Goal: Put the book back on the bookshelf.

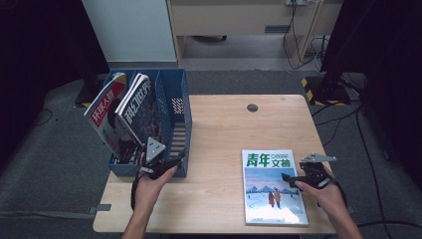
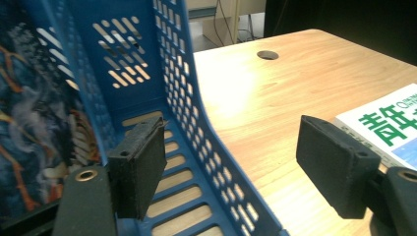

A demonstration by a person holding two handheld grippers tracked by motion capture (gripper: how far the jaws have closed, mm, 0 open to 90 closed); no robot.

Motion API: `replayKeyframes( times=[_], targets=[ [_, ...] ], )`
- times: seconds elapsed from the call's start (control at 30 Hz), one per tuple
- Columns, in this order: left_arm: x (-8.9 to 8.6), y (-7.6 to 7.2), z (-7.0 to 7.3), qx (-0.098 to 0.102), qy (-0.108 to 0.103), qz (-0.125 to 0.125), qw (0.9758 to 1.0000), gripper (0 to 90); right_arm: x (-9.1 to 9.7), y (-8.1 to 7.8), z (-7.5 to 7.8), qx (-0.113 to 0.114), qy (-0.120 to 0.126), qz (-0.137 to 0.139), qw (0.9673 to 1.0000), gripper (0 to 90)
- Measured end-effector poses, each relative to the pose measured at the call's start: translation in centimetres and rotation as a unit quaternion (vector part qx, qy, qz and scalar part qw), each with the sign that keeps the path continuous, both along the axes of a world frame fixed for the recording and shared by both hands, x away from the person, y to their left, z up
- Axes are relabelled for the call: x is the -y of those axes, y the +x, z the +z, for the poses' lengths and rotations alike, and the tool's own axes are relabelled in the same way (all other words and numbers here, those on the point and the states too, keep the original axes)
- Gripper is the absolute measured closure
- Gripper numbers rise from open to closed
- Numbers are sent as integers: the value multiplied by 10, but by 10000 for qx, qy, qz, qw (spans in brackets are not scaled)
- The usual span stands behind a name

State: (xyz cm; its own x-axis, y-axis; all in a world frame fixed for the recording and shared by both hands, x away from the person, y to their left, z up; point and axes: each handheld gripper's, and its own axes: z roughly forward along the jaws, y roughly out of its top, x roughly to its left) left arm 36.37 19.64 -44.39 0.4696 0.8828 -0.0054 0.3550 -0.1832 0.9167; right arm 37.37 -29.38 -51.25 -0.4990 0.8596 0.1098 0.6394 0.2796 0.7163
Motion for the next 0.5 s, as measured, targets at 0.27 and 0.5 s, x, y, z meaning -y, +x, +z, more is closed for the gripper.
replayKeyframes(
  times=[0.27, 0.5],
  targets=[
    [18, -2, -2, -103, 218, -278, 9993, 226, 1, 0, 0, 0, 24, -11, 10000, 79],
    [33, -4, -2, -151, 278, -488, 9983, 198, 0, 0, 0, -2, 50, -34, 10000, 76]
  ],
)
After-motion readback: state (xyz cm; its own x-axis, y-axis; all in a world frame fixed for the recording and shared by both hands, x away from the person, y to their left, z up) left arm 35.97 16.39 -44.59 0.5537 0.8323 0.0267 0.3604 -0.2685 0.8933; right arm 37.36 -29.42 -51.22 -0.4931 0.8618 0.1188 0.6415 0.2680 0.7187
